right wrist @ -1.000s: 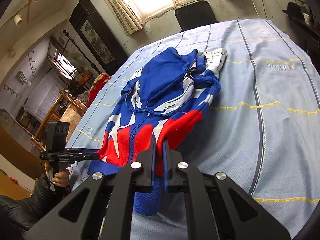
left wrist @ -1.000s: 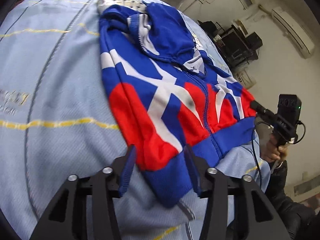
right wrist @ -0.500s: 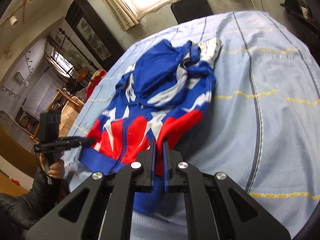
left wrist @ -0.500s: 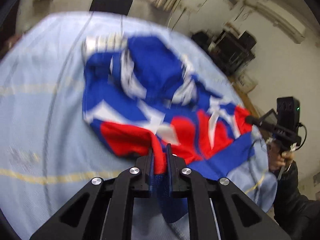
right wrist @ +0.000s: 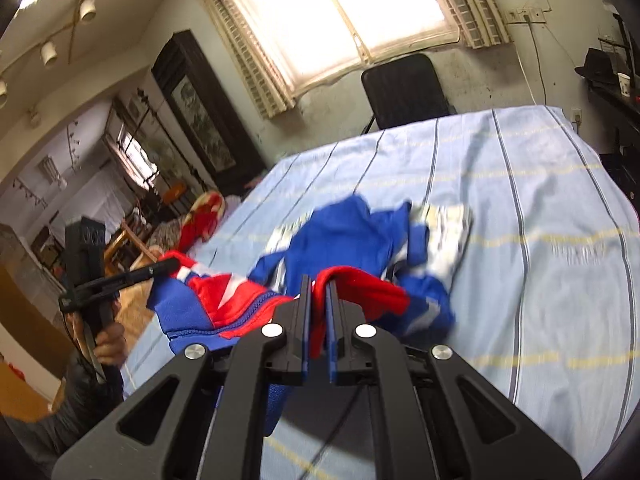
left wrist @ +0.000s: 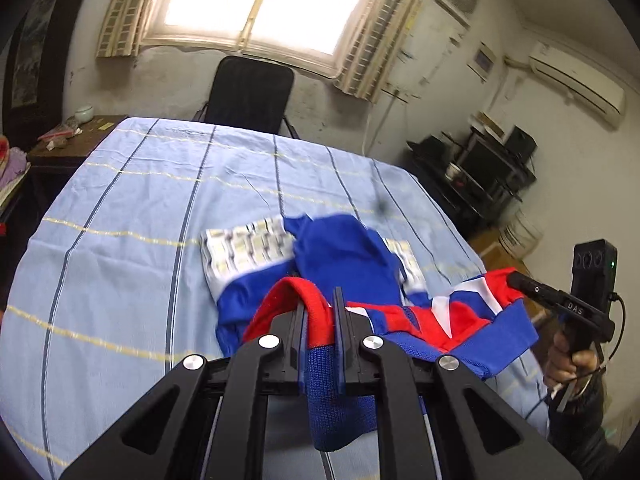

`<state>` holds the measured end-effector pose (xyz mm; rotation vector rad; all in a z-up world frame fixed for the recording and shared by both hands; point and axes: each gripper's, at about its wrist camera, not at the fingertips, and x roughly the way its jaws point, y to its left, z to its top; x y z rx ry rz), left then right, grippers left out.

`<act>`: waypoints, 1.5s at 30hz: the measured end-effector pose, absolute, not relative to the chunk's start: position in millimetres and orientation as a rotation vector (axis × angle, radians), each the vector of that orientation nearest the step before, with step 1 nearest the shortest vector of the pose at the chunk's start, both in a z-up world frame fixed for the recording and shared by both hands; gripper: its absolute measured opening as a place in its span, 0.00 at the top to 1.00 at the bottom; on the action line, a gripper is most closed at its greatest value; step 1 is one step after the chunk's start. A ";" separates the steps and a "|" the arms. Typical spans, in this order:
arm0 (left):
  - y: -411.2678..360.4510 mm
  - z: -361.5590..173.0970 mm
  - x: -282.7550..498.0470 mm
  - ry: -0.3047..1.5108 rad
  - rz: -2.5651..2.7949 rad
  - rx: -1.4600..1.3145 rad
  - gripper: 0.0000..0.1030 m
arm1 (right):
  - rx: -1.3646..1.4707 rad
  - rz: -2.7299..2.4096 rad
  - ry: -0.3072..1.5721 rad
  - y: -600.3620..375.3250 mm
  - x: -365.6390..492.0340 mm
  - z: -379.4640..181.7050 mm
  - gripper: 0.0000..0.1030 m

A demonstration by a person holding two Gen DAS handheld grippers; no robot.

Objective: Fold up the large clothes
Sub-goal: 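Lift the hem with both grippers and fold it toward the hood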

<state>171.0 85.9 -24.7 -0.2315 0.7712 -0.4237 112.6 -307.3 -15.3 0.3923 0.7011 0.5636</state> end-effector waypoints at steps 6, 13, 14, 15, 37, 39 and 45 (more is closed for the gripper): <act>90.8 -56.3 233.9 0.815 -0.346 -0.272 0.89 | 0.483 0.509 0.727 -312.9 189.1 -35.6 0.95; 104.1 -139.5 288.9 0.965 -0.290 -0.334 0.89 | 0.599 0.421 0.873 -316.5 261.5 -112.3 0.94; 106.0 -142.4 289.3 0.960 -0.300 -0.342 0.88 | 0.609 0.417 0.897 -315.7 267.5 -122.2 0.94; 107.1 -142.2 289.9 0.957 -0.304 -0.342 0.88 | 0.618 0.414 0.916 -315.3 271.8 -131.3 0.94; 82.6 -125.7 240.3 1.035 -0.435 -0.306 0.50 | 0.504 0.546 0.958 -295.5 205.2 -120.3 0.54; 79.1 -119.8 244.2 1.015 -0.421 -0.270 0.70 | 0.492 0.545 0.975 -290.6 209.0 -124.7 0.72; 82.4 -81.5 265.1 0.857 -0.392 -0.271 0.78 | 0.477 0.554 0.868 -289.7 224.1 -96.5 0.95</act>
